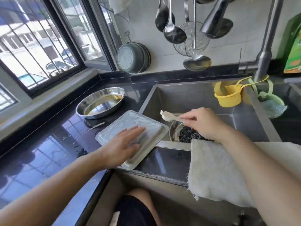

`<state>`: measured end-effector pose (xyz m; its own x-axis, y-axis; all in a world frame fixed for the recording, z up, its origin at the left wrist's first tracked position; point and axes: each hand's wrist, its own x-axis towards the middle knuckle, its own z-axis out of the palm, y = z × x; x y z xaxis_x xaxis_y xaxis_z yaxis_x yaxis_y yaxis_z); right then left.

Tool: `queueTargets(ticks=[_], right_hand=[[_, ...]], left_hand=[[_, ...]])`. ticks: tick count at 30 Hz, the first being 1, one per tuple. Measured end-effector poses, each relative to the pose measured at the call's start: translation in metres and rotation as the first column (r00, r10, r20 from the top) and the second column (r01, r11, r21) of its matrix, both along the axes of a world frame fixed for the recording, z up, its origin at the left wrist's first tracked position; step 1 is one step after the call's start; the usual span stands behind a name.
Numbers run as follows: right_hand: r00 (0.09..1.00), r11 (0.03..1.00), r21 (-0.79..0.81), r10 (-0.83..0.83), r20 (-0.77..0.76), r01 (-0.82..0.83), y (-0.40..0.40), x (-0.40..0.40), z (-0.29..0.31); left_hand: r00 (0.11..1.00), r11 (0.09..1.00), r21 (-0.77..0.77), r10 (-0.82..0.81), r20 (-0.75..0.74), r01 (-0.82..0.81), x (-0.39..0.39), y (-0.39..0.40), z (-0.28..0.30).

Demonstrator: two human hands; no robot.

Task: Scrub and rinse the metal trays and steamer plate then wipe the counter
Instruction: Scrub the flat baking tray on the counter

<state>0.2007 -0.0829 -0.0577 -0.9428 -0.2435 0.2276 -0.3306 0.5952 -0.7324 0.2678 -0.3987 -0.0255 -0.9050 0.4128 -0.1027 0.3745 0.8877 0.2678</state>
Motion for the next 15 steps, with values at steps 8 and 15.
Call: queueTargets(ticks=[8,15], right_hand=[[0.984,0.93,0.356,0.137,-0.112,-0.089,-0.042,0.022,0.003],[0.886,0.824,0.489,0.422,-0.193,-0.286,-0.089,0.057,0.028]], left_hand=[[0.987,0.986,-0.081,0.142,-0.071,-0.147,0.007,-0.045,-0.04],[0.986,0.984,-0.088,0.147,-0.081,-0.154,0.004,-0.047,-0.044]])
